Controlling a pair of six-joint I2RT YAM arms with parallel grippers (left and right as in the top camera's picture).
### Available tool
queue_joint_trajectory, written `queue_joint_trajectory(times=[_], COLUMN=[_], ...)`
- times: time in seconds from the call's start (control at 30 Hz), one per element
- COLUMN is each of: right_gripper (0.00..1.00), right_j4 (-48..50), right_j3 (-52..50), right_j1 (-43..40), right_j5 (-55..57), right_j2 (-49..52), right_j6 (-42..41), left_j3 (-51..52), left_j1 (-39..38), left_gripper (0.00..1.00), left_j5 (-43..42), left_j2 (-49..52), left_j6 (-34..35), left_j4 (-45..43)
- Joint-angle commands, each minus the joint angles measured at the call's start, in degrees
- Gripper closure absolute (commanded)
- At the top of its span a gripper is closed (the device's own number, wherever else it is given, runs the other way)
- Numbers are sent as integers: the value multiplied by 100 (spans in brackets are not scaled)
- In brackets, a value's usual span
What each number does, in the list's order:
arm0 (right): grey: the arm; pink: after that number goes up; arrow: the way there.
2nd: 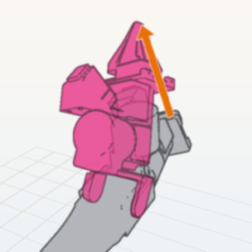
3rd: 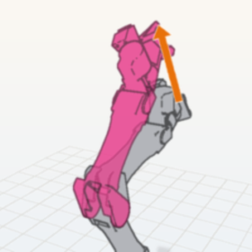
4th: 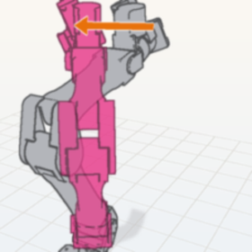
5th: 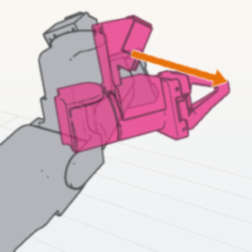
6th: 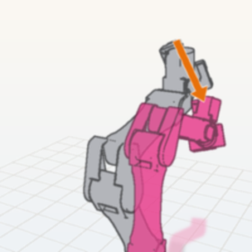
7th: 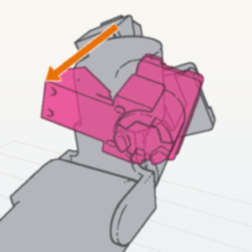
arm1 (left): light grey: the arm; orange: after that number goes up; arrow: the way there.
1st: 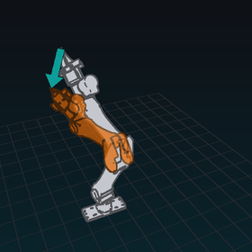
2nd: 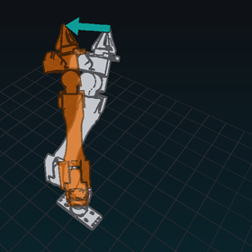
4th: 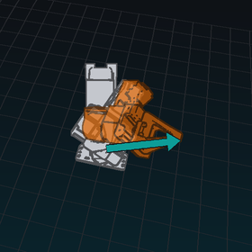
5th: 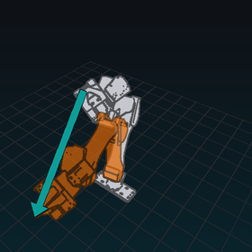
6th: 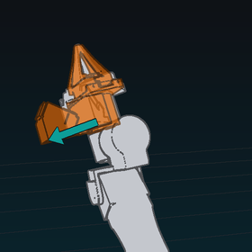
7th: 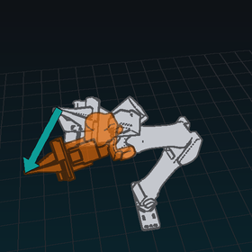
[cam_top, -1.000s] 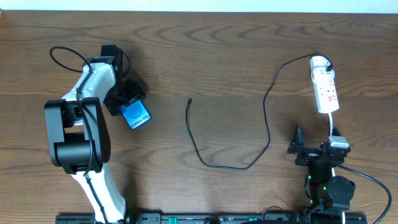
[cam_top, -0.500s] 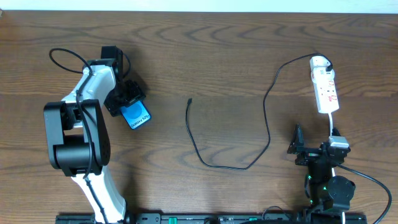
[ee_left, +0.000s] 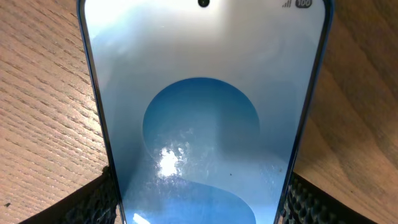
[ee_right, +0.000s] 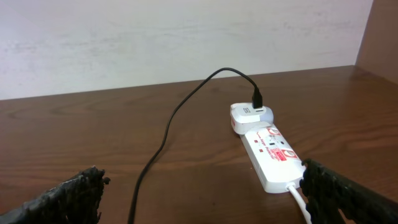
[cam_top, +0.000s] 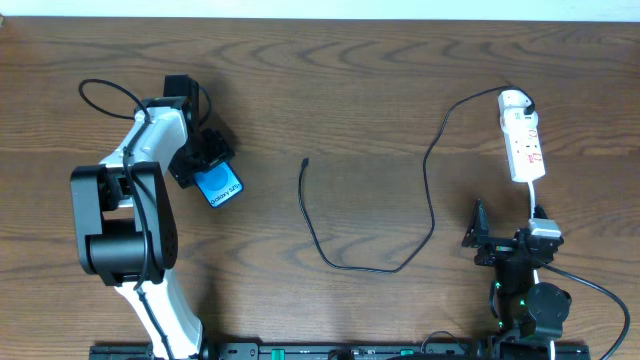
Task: Plug charger to phone and switch on socket
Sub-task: 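Close the left gripper on the phone's sides and tilt it up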
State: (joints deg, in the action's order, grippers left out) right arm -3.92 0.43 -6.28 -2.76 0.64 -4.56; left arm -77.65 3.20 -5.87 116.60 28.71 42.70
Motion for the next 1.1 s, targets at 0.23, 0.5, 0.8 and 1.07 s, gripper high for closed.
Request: queue_joint_trajectory(times=[0.23, 0.5, 0.8, 1.07], right_gripper=[1, 1, 1, 1], right_j4=[-17, -17, -20, -17], right_j3=[-11, -11, -11, -11], right_j1=[35, 35, 35, 35], right_j5=[28, 26, 26, 28], right_j2=[-33, -33, -33, -33], right_j6=[-55, -55, -55, -55], left_j3=[372, 540, 540, 518], left_j1=[20, 20, 20, 26], left_gripper=[22, 22, 21, 8], left_j5=[-96, -96, -271, -245], left_j2=[400, 400, 400, 393], left_j6=[39, 293, 293, 289], left_j4=[-175, -302, -269, -57])
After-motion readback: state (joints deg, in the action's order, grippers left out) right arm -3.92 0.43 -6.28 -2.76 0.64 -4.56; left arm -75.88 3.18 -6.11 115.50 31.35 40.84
